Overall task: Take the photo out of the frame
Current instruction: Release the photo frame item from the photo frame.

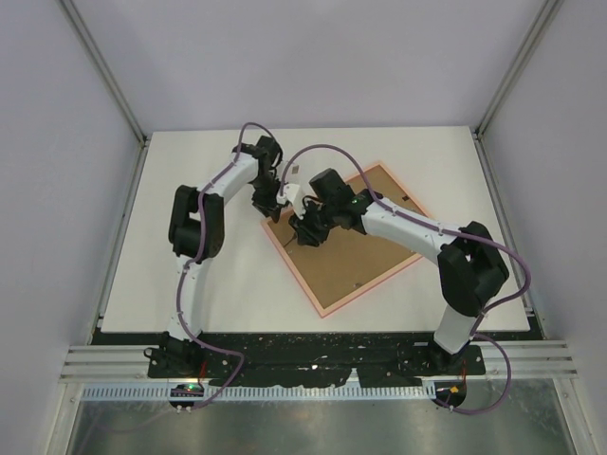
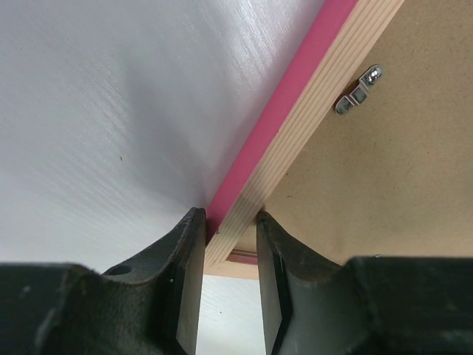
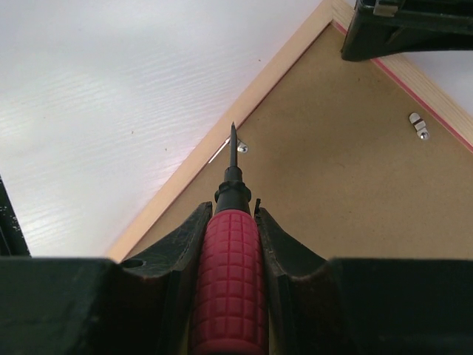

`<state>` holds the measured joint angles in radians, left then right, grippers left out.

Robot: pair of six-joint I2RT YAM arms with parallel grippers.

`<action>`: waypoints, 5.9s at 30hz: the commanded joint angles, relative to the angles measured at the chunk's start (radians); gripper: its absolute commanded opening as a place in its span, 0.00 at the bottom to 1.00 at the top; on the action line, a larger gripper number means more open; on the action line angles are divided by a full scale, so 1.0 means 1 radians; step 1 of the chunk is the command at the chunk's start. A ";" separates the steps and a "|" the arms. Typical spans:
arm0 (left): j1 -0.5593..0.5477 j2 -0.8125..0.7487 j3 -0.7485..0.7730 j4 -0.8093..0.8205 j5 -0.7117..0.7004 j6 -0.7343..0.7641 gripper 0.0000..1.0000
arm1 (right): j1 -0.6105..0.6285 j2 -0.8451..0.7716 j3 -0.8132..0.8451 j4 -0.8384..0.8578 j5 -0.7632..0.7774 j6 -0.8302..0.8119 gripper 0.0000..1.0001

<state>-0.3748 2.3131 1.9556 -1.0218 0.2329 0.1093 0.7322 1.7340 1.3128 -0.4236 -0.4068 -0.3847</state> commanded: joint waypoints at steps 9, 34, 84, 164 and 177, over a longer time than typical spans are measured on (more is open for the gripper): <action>0.027 -0.021 -0.006 0.023 0.077 -0.030 0.35 | 0.006 0.030 0.029 0.037 0.086 -0.014 0.08; 0.036 -0.037 -0.034 0.058 0.075 -0.057 0.29 | 0.049 0.064 0.083 -0.168 0.043 -0.138 0.08; -0.012 -0.064 -0.077 0.124 -0.132 -0.095 0.00 | 0.016 0.124 0.227 -0.469 0.049 -0.141 0.08; -0.010 -0.070 -0.087 0.135 -0.127 -0.097 0.00 | 0.038 0.056 0.155 -0.264 0.309 -0.131 0.08; -0.010 -0.070 -0.087 0.135 -0.126 -0.097 0.00 | 0.039 0.024 0.151 -0.218 0.315 -0.109 0.08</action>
<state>-0.3920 2.2650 1.8824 -0.8837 0.1490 0.0296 0.7799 1.8233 1.4651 -0.7177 -0.1570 -0.4969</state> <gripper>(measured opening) 0.263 0.324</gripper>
